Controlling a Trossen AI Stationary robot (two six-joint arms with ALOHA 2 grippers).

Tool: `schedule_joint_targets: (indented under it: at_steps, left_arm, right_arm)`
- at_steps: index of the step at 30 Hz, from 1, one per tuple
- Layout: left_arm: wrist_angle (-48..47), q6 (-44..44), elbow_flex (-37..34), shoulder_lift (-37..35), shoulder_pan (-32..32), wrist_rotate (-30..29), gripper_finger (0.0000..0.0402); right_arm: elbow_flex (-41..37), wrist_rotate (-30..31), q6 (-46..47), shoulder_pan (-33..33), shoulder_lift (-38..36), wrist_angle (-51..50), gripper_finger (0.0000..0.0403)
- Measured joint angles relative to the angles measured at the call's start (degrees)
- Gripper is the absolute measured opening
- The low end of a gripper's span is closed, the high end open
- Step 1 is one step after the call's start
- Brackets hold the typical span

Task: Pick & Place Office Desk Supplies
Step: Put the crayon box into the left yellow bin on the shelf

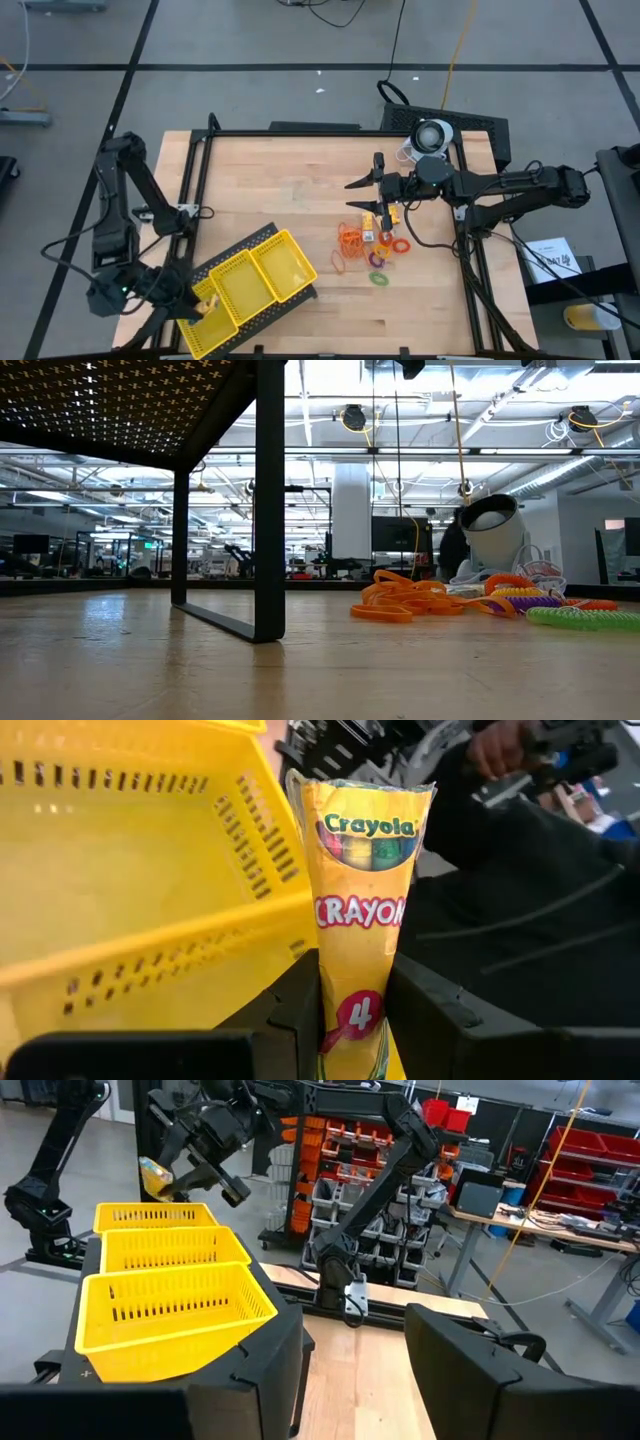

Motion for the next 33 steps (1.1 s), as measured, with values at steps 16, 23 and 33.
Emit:
schedule_joint_targets:
  at_steps: [16,23,33]
  left_arm:
    - [0.8,0.1,0.0,0.6,3.2,5.7,0.0109]
    - [-2.3,0.6,0.0,0.6,1.3,7.3,0.016]
    - [-2.4,1.4,0.0,0.2,-0.8,13.6,0.029]
  right_arm:
    - [0.0,0.0,0.0,0.0,0.0,0.7,0.0165]
    - [0.0,0.0,1.1,0.0,0.0,4.2,0.0166]
    - [0.0,2.7,2.1,0.0,0.0,4.8,0.0166]
